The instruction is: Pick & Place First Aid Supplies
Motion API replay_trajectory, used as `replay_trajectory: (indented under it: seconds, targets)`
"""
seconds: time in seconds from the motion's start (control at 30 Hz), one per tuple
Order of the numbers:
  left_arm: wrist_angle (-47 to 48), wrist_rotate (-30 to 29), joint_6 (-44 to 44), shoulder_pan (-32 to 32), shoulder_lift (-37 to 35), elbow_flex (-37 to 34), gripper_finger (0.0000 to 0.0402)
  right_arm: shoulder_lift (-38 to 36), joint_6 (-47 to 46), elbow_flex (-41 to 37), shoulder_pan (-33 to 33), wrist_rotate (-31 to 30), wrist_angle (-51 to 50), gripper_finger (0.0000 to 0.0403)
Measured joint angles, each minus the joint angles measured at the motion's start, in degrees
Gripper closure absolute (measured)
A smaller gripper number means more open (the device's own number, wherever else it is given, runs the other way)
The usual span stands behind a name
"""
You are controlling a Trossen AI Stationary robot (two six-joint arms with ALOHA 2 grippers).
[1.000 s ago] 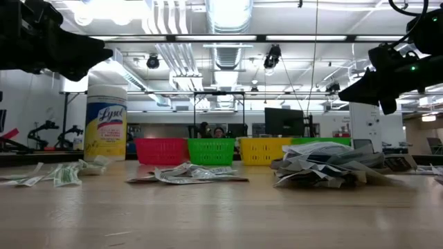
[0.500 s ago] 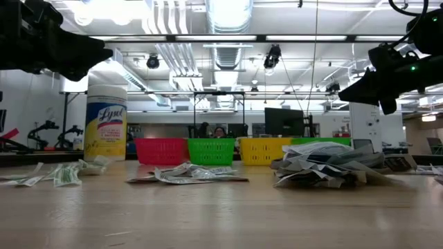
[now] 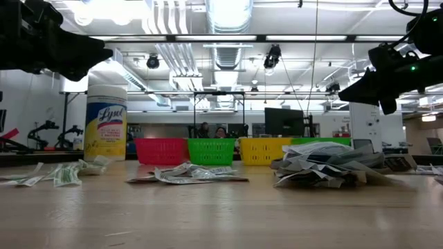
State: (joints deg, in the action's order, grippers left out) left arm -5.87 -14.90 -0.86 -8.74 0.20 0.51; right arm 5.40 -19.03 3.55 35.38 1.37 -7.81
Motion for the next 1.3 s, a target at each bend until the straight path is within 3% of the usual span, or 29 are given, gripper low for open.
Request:
replay_trajectory:
  seconds: [0.2,0.43,0.87,0.97,1.17,1.3]
  targets:
    - [0.0,0.0,0.0,0.0,0.0,0.02,0.0243,-0.02,0.37,-0.02,0.02,-0.02,0.0,0.0335]
    - [0.01,-0.01,0.01,-0.01,0.0,0.01,0.0243,0.0,9.88,0.0,0.04,-0.07,0.02,0.0335]
    - [0.0,-0.02,0.02,-0.02,-0.02,0.0,0.0243,0.0,10.01,-0.01,0.04,-0.04,0.02,0.0335]
    - [0.01,-0.01,0.0,-0.02,0.0,0.01,0.0243,0.0,5.81,0.0,0.02,-0.02,0.1,0.0335]
    - [0.0,0.0,0.0,-0.02,-0.02,0.02,0.0243,-0.02,-13.33,0.0,0.02,0.06,0.28,0.0335]
    - [0.0,-0.02,-0.64,-0.02,-0.01,0.0,0.0243,0.0,-17.24,-0.02,0.02,0.09,0.28,0.0335]
